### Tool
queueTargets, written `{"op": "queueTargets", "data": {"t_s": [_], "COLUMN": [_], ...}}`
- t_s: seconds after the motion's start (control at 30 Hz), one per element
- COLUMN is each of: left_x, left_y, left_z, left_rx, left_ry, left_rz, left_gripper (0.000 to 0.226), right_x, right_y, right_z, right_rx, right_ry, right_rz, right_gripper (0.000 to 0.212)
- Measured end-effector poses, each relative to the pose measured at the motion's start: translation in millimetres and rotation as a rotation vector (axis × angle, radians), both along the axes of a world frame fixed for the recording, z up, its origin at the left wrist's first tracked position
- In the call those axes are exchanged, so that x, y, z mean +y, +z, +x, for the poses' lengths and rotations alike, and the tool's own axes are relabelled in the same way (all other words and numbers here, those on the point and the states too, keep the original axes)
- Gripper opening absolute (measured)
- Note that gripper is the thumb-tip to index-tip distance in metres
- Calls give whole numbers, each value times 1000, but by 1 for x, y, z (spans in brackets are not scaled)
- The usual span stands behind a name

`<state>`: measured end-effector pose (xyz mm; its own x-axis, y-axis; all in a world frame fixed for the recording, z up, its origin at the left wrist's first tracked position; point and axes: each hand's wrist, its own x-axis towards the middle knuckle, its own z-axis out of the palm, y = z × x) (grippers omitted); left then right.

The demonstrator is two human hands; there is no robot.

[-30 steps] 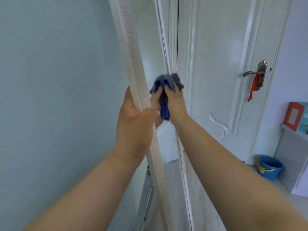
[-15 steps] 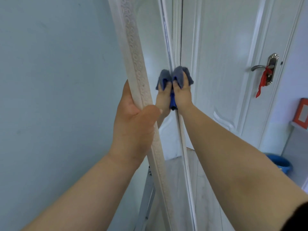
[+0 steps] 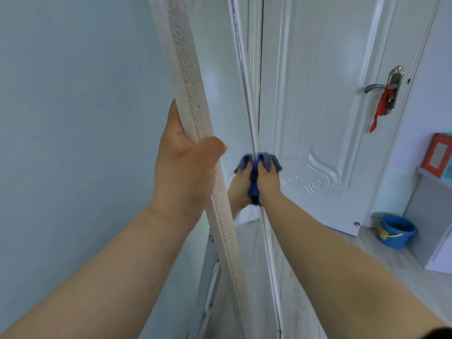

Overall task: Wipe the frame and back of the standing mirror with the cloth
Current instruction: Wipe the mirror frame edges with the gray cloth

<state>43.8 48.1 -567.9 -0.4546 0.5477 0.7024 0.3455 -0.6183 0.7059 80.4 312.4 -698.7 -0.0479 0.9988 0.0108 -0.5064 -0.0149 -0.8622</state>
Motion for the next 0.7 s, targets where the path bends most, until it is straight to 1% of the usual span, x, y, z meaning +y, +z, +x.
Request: {"op": "queueTargets", "data": {"t_s": [0.03, 0.07, 0.1, 0.13, 0.17, 0.2, 0.27, 0.33, 0.47, 0.53, 0.57, 0.63, 0.7], "left_x": [0, 5, 7, 8, 8, 8, 7, 8, 9, 10, 10, 10, 11], "left_y": [-2, -4, -6, -7, -7, -6, -4, -5, -7, -7, -7, -6, -7], "left_z": [-3, 3, 2, 4, 5, 3, 1, 2, 0, 0, 0, 0, -1], "left_rx": [11, 22, 30, 39, 30, 14, 9, 25, 10, 3, 4, 7, 9], "left_ry": [5, 11, 23, 29, 8, -10, -21, 9, -12, -20, -26, -36, -38], "left_rz": [10, -18, -27, -32, -18, -7, -11, -26, -35, -31, -28, -23, -16], "left_gripper": [42, 42, 43, 44, 45, 44, 42, 45, 49, 50, 49, 48, 44], "right_x": [-3, -6, -12, -18, -25, -31, -36, -41, -45, -54, -57, -65, -77], "right_y": [19, 39, 61, 81, 97, 108, 114, 97, 17, -2, -2, 15, 44], "right_z": [-4, -7, -7, -6, -4, -1, 0, 3, 13, 16, 15, 13, 12], "right_rx": [67, 35, -55, -138, -179, -200, -231, -251, -237, -278, -276, -251, -168], "right_ry": [-4, 2, 34, 60, 92, 96, 65, 72, 54, 71, 80, 84, 106], "right_rz": [58, 157, 262, 352, 431, 499, 585, 525, 218, 79, 44, 19, 29], "right_gripper": [21, 14, 15, 21, 26, 21, 5, 5, 23, 37, 40, 32, 22]}}
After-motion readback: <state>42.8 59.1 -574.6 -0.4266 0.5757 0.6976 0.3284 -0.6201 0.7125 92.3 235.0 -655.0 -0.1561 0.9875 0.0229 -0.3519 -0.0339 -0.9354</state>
